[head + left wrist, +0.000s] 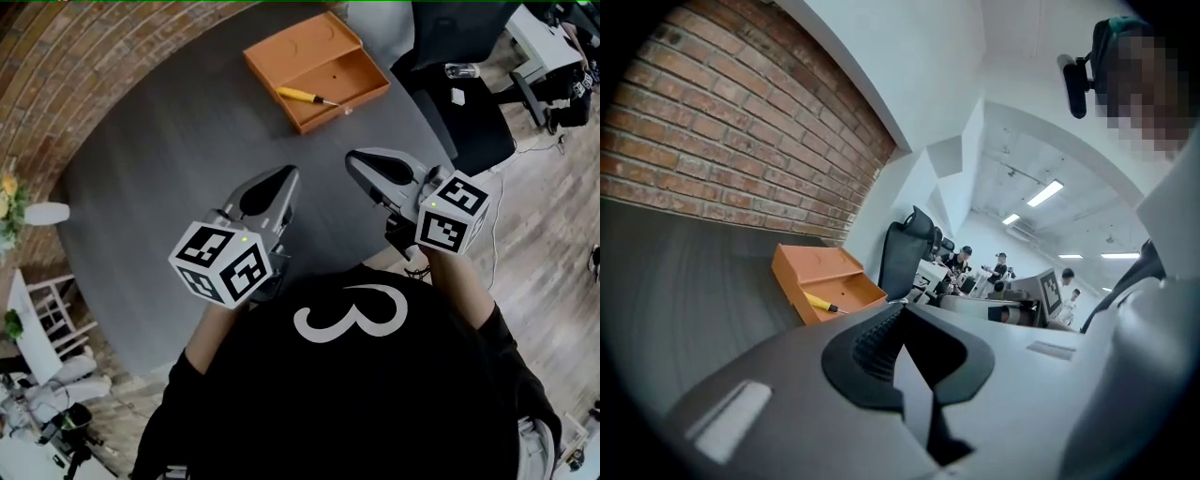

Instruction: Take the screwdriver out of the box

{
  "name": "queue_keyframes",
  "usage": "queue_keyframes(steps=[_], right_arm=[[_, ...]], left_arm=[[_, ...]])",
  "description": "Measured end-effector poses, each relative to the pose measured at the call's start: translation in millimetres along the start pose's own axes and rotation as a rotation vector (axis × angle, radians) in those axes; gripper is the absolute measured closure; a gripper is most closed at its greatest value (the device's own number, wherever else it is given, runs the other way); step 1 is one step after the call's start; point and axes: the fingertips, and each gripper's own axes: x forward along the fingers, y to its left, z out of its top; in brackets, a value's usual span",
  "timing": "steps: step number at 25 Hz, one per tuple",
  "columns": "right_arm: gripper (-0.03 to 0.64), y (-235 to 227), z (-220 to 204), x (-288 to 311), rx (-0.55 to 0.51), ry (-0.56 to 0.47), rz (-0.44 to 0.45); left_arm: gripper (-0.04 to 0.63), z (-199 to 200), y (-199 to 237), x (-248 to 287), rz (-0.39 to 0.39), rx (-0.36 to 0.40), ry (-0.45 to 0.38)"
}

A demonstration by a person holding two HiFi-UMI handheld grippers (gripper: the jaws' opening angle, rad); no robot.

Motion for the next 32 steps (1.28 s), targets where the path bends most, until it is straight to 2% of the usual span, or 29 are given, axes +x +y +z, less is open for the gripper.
queue_keyframes(steps=[4,10,14,22,28,32], right_arm=[[0.612,-24.2,5.2,14.6,-0.044,0.076,0.054],[0.569,-55.7,15.6,43.0,-0.138,0.178,0.119],[0.549,-77.5,22.0,58.8,-0.246,0.208,0.11],[0.484,-112.3,16.9,94.8,-0.473,0.373,0.109],[0.456,-136.2,-0.6,122.5,-0.553,0.542,0.134],[0.457,-158.5,-16.9,139.4,-0.566,0.654,0.101]], left_arm=[[0.581,0.5,13.7,19.6,0.053,-0.026,0.0],[0.581,3.7,38.4,35.2,0.137,-0.066,-0.02],[0.581,1.9,51.8,40.5,0.177,-0.081,-0.034],[0.58,0.6,73.0,44.4,0.229,-0.109,-0.067],[0.58,-8.0,83.6,42.6,0.257,-0.135,-0.069],[0.581,-8.3,92.0,39.3,0.282,-0.16,-0.098]])
